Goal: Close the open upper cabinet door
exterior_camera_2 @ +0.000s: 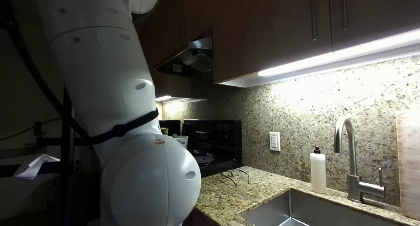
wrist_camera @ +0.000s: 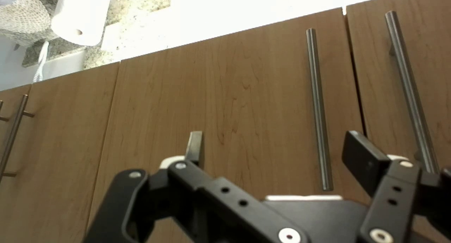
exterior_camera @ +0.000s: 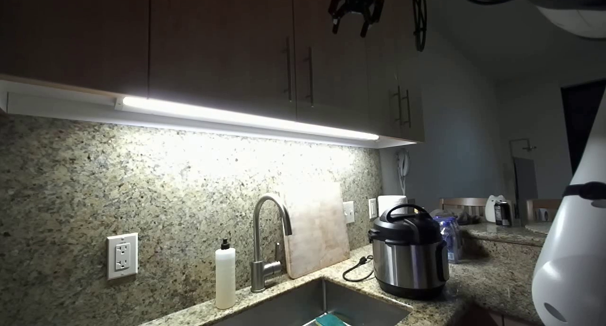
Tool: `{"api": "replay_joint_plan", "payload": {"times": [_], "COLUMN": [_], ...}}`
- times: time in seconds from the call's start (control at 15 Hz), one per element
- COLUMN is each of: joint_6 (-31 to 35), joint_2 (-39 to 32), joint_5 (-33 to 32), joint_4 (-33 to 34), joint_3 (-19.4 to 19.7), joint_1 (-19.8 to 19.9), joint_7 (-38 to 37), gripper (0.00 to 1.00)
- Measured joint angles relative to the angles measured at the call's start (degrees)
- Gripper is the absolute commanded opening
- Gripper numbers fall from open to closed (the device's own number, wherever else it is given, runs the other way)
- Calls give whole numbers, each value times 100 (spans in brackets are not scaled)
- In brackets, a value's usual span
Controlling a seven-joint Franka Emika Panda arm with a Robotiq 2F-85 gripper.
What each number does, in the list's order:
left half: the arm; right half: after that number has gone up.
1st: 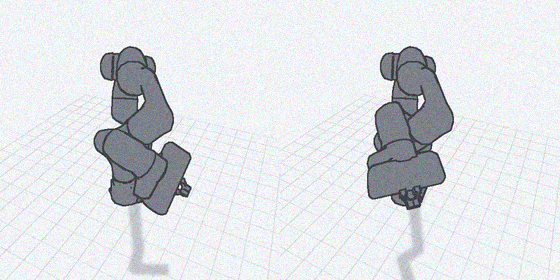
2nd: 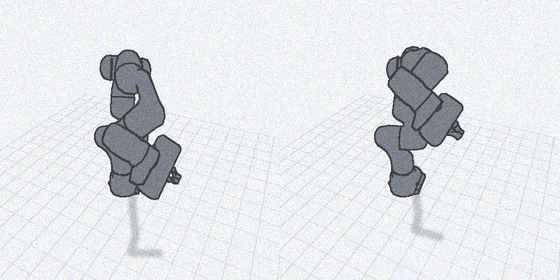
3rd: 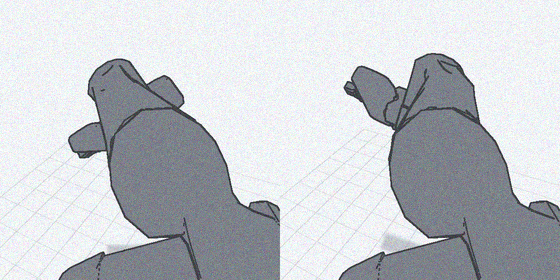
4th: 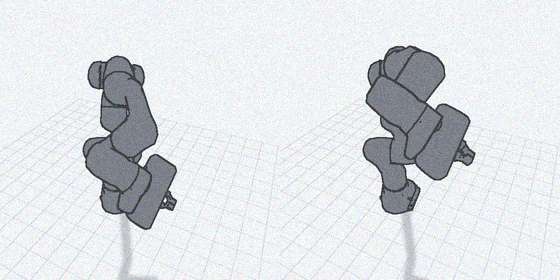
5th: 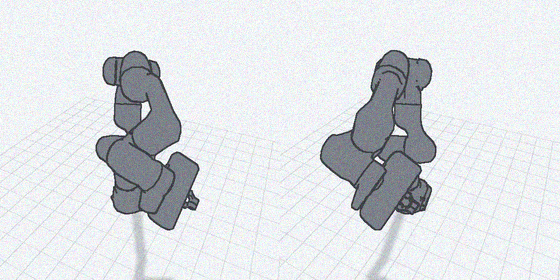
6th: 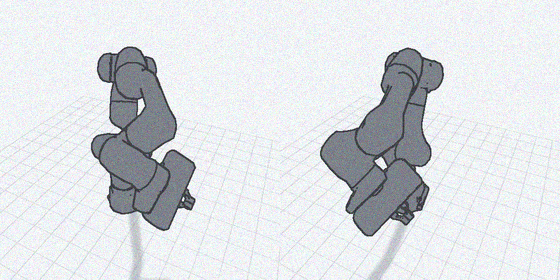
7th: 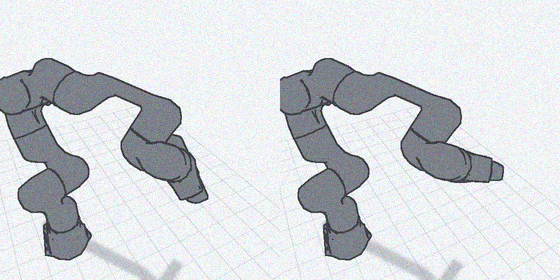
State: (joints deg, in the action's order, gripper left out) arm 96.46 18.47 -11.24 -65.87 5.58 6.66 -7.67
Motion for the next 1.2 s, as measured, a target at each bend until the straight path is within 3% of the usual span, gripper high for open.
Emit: {"api": "replay_joint_plan", "payload": {"times": [1.2], "joint_6": [-15], "joint_2": [-13], "joint_5": [0], "joint_4": [19], "joint_3": [17], "joint_1": [-1], "joint_7": [0], "gripper": [100]}}
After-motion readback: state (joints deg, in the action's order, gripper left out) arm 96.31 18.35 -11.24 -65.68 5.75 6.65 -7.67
